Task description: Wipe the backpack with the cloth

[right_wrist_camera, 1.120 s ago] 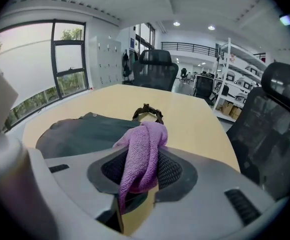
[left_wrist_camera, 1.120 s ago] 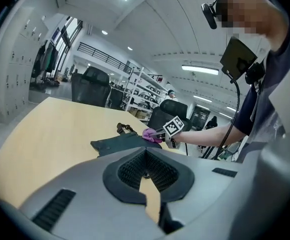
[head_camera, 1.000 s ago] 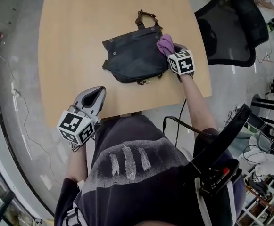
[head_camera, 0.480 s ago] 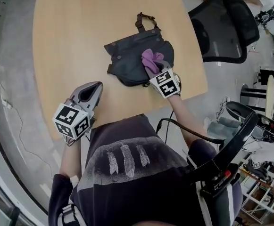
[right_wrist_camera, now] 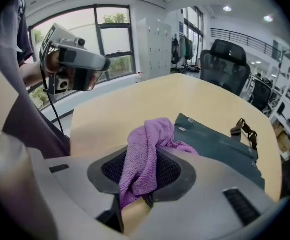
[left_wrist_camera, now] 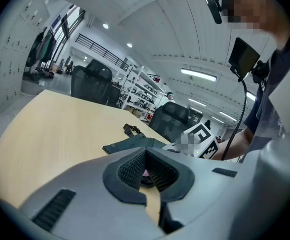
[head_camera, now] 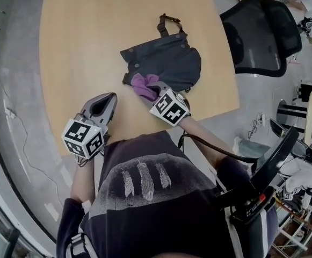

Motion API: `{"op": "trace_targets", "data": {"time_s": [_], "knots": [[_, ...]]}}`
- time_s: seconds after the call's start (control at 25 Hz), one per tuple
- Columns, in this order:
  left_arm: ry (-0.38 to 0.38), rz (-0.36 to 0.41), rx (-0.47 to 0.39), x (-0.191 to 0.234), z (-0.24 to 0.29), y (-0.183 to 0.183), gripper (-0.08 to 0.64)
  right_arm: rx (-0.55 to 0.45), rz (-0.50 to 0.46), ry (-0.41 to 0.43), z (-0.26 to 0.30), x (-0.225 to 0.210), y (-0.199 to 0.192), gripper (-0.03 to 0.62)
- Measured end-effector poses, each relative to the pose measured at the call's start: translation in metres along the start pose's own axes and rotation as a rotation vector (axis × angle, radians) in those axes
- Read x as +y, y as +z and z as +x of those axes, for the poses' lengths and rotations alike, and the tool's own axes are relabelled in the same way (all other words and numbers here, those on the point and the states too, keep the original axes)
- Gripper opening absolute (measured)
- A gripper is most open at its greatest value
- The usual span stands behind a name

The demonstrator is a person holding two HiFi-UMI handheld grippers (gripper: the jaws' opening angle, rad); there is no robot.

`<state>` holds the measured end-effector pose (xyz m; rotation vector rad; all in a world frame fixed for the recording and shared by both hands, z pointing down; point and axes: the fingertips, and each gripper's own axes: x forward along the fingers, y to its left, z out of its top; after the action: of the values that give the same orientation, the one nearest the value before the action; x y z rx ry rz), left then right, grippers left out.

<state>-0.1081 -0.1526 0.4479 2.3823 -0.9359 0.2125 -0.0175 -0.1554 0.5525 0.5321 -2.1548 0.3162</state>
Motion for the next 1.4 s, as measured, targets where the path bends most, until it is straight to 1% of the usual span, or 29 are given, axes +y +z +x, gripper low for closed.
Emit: {"op": "trace_targets", "data": {"time_s": [0.12, 0.16, 0.24, 0.28, 0.44, 0.64, 0.84, 1.08, 1.12, 1.24, 1.32, 1.36, 1.4], "knots": [[0.033, -0.004, -0.008, 0.003, -0.005, 0.000, 0.008, -0.030, -0.007, 0.077, 0.010, 0.011, 0.020, 0.120], [0.046, -0.006, -0.008, 0.005, -0.007, 0.000, 0.008, -0.035, -0.029, 0.083, 0.014, 0.011, 0.028, 0.120], [0.069, -0.011, -0.007, 0.008, -0.011, -0.001, 0.008, -0.031, -0.107, 0.056, 0.025, 0.003, 0.040, 0.120], [0.077, -0.012, -0.007, 0.009, -0.013, -0.001, 0.008, -0.028, -0.131, 0.040, 0.030, -0.004, 0.045, 0.120], [0.101, -0.018, -0.008, 0.014, -0.017, -0.003, 0.008, -0.003, -0.165, -0.017, 0.040, -0.032, 0.048, 0.120], [0.109, -0.025, -0.001, 0.018, -0.016, -0.003, 0.008, 0.007, -0.128, -0.067, 0.031, -0.062, 0.031, 0.118], [0.095, -0.019, 0.009, 0.014, -0.008, 0.000, 0.008, -0.009, -0.092, -0.094, 0.027, -0.079, 0.029, 0.118], [0.086, -0.009, 0.026, 0.012, 0.002, 0.003, 0.008, -0.027, -0.013, -0.201, 0.010, -0.127, 0.020, 0.118], [0.085, -0.009, 0.032, 0.012, 0.004, 0.002, 0.008, -0.015, -0.013, -0.225, 0.007, -0.136, 0.015, 0.118], [0.084, -0.006, 0.044, 0.010, 0.008, 0.003, 0.008, 0.072, -0.020, -0.302, -0.005, -0.173, -0.012, 0.115], [0.088, -0.004, 0.048, 0.008, 0.007, 0.004, 0.008, 0.078, 0.020, -0.298, -0.012, -0.188, -0.027, 0.115], [0.093, -0.002, 0.050, 0.007, 0.007, 0.006, 0.008, 0.074, 0.020, -0.294, -0.014, -0.191, -0.029, 0.115], [0.098, -0.001, 0.051, 0.007, 0.007, 0.007, 0.008, 0.078, -0.001, -0.296, -0.015, -0.192, -0.028, 0.115]]}}
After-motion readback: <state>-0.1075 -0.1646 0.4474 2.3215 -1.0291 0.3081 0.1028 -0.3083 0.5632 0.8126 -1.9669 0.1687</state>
